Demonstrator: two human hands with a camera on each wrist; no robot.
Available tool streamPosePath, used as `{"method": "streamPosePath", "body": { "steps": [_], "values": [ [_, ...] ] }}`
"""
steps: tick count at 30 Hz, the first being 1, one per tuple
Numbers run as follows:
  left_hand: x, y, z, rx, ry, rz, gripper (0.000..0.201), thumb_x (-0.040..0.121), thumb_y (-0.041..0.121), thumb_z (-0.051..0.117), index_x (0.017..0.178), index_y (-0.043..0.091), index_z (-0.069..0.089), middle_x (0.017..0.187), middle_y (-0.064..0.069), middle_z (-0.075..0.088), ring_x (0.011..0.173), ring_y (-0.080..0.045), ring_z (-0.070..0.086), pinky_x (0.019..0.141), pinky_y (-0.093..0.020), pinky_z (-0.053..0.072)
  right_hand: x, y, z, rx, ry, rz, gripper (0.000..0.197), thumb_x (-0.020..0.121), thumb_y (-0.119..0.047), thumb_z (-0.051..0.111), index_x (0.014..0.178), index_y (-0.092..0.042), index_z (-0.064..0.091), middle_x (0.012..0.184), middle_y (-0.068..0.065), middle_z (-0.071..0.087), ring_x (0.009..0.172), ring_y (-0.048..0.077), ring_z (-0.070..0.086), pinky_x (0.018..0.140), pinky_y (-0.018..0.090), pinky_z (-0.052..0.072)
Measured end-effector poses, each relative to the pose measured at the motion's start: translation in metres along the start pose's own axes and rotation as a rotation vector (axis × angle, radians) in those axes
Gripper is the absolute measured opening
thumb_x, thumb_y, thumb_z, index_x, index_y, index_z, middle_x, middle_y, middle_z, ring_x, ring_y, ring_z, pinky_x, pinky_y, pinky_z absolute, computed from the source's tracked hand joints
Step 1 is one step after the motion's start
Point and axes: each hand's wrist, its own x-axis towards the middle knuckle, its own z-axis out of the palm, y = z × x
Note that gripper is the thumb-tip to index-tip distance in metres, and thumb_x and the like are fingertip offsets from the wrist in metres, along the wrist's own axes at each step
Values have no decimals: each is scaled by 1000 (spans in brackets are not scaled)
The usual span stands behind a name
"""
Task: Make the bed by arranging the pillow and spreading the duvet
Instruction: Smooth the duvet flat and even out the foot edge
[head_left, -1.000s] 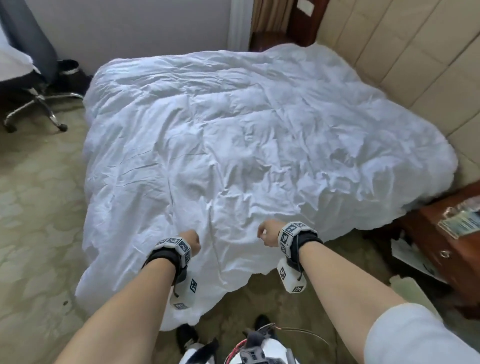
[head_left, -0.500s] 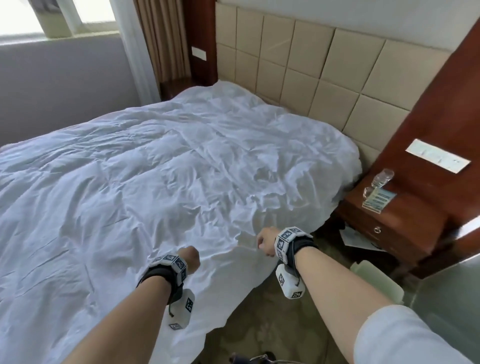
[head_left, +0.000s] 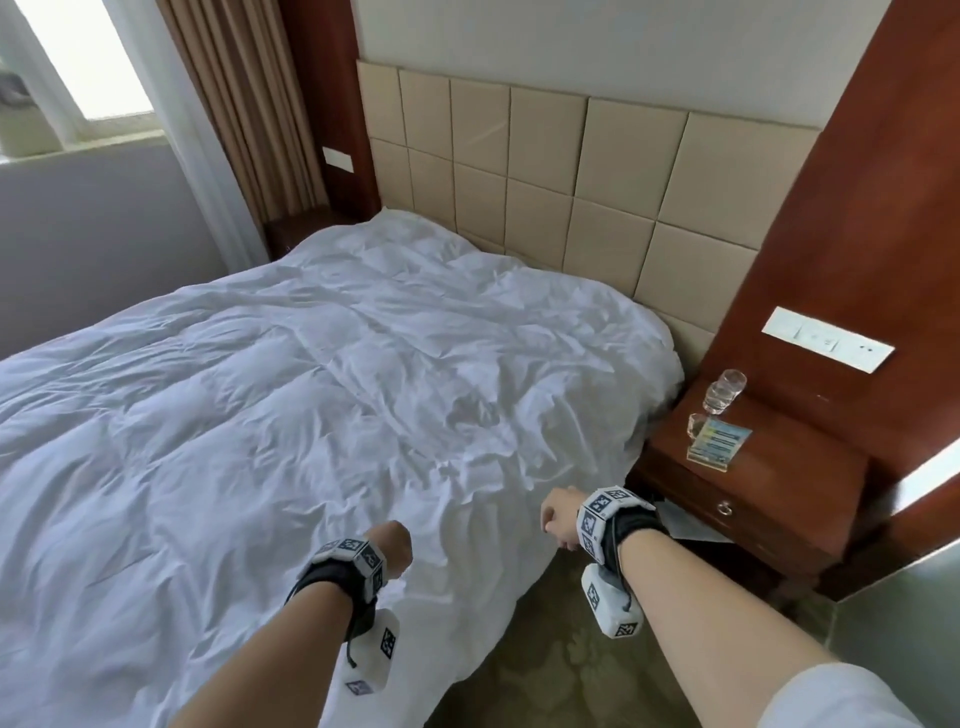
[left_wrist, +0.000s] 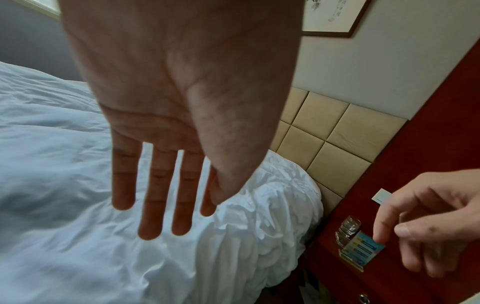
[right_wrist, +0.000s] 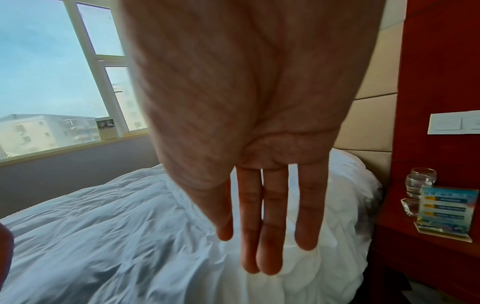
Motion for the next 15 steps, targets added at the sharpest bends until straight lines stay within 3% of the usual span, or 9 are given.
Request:
{"method": "streamPosePath", "body": {
  "steps": [2,4,6,8,11,13,15],
  "values": [
    [21,11,-15,22,17,28,18,97,9,44,84,14,56,100,-8,64,82,-23,52,72,-24,42,16,7,-15,37,0,-1,26,91,-10,50,105,-14,71,92,11,76,74,22,69,84,38,60],
    [45,23,-30,22,22,45,13,98,10,46,94,19,54,97,-3,53,85,-19,50,74,-20,40,35,12,-29,83,8,4,25,94,-12,49,107,-14,70,85,8,74,75,21,69,85,38,60],
    [75,37,-41,43,5,71,24,98,10,46,115,14,63,101,-4,56,86,-19,49,75,-20,39,57,18,-42,130,34,21,24,96,-12,50,107,-12,71,81,7,70,77,22,71,85,39,60],
    [107,52,-57,65,4,102,33,99,9,44,127,3,60,116,-11,64,86,-18,47,76,-21,39,80,24,-58,157,55,43,23,96,-12,51,103,-12,72,81,8,72,82,25,74,84,39,61],
    [157,75,-80,64,4,155,33,99,11,44,127,1,60,129,-15,63,88,-20,52,77,-23,41,114,37,-88,161,46,87,24,97,-11,49,106,-8,71,93,16,75,80,25,72,84,40,60],
    [183,87,-94,84,-11,178,33,99,13,45,126,3,62,128,-14,64,102,-24,63,84,-27,47,136,45,-109,148,38,120,25,98,-11,49,107,-8,71,92,15,75,78,24,70,85,40,60],
    [211,96,-109,76,-15,187,33,99,14,45,125,3,62,127,-14,64,114,-26,63,90,-27,49,154,47,-131,141,36,147,26,97,-12,49,106,-8,73,90,12,75,78,25,70,85,40,60]
  ]
}}
